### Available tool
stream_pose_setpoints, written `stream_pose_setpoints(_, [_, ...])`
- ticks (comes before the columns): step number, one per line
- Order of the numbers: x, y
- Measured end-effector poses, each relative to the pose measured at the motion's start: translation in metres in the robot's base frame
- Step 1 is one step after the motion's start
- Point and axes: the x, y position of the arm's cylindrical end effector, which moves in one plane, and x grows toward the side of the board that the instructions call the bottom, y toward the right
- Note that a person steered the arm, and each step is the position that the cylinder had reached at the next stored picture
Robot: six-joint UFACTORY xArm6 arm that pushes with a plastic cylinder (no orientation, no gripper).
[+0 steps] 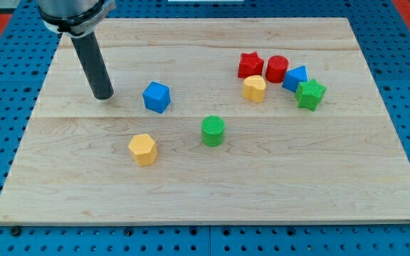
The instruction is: Push the cube to the heart
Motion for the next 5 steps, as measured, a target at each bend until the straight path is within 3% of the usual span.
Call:
stream_pose_setpoints(1, [0.011,0.008])
stream_pose_setpoints(2, [0.053,0.024])
stream_pose_setpoints(4, [0.007,0.071])
stream_pose_setpoints(5, [0.005,0.143])
